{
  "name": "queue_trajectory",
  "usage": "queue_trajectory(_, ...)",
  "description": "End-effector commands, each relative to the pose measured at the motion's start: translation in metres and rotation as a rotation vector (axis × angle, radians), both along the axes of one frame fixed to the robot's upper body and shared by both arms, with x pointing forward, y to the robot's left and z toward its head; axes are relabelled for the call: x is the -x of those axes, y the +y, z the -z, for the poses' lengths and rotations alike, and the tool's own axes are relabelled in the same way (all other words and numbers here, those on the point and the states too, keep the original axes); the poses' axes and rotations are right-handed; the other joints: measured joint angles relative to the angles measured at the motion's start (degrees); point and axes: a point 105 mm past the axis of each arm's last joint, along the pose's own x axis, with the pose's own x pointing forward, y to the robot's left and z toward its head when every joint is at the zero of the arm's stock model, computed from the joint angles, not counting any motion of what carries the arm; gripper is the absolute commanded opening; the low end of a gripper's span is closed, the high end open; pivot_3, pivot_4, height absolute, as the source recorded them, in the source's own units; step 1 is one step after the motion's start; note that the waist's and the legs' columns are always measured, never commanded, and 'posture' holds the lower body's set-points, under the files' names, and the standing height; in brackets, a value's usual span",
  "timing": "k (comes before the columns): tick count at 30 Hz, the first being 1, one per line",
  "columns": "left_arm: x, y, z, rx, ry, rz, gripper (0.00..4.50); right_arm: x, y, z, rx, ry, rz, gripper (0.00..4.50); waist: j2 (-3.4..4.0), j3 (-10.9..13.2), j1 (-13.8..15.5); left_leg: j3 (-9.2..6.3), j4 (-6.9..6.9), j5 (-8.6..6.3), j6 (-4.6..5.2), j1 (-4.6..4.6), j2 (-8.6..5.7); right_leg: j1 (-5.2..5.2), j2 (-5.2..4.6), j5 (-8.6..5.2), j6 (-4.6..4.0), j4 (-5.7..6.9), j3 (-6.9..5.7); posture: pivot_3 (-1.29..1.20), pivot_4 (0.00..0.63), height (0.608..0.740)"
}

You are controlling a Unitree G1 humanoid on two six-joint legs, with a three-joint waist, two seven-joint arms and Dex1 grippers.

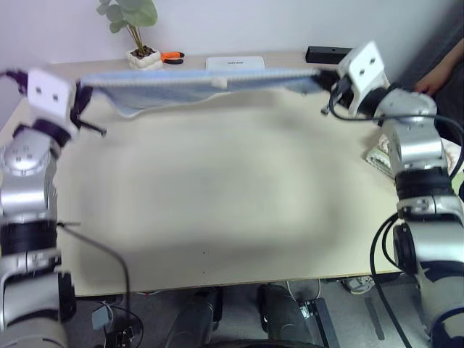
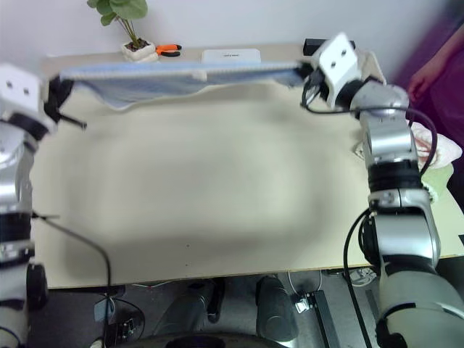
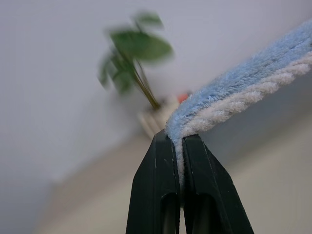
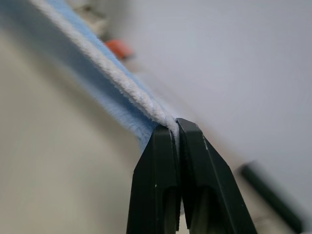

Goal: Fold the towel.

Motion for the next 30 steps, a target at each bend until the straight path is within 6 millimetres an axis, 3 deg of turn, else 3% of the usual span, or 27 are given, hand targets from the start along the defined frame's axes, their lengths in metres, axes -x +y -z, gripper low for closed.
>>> queue_trajectory(1,0.043,-0.006,0.008,-0.045,0.082,0.07,0.0,0.032,-0.001,0.009,0.11,0.086,-0.117,0.06,0.04,0.0,0.2,-0.03,-0.02,-0.1,0.17,-0.02,0.03,-0.07,0.06,0.12,-0.05,0.0,0.0,0.0,0.15,0.74)
queue_trajectory(4,0.085,-0.014,0.045,-0.02,0.29,0.132,0.0,0.066,-0.008,0.039,0.19,0.268,-0.211,0.06,0.08,0.0,0.5,0.0,-0.04,-0.13,0.21,0.11,0.1,0.06,0.08,0.15,-0.08,-0.05,0.04,0.0,0.15,0.74)
queue_trajectory(7,0.118,-0.019,0.069,-0.022,0.462,0.18,0.0,0.092,-0.012,0.052,0.221,0.399,-0.282,0.06,0.08,0.0,1.0,0.02,-0.02,-0.16,0.22,0.12,0.14,0.08,0.08,0.13,-0.1,-0.05,0.05,0.0,0.15,0.74)
queue_trajectory(12,0.144,-0.016,0.086,0.008,0.613,0.205,0.0,0.107,-0.018,0.058,0.229,0.486,-0.305,0.06,0.11,0.0,1.7,0.28,0.0,-0.22,0.11,0.23,0.38,0.16,0.09,-0.09,-0.53,-0.1,0.07,0.0,0.15,0.74)
queue_trajectory(17,0.121,0.004,0.078,-0.012,0.542,0.129,0.0,0.073,-0.018,0.051,0.214,0.352,-0.2,0.06,0.08,0.0,2.0,0.32,0.0,-0.23,0.1,0.21,0.37,0.17,0.05,-0.08,-0.53,-0.19,0.04,0.0,0.15,0.74)
queue_trajectory(20,0.096,0.013,0.077,-0.016,0.498,0.098,0.0,0.043,-0.018,0.052,0.217,0.276,-0.113,0.06,0.07,0.0,1.9,0.36,-0.01,-0.22,0.1,0.25,0.37,0.17,0.05,-0.07,-0.52,-0.2,0.04,0.0,0.15,0.74)
queue_trajectory(30,0.035,0.019,0.089,-0.016,0.444,0.069,0.0,-0.017,0.002,0.062,0.187,0.204,-0.016,0.06,0.06,0.0,1.5,0.37,-0.13,-0.04,-0.07,0.26,0.36,0.04,0.16,0.11,-0.25,-0.07,0.01,0.0,0.15,0.74)
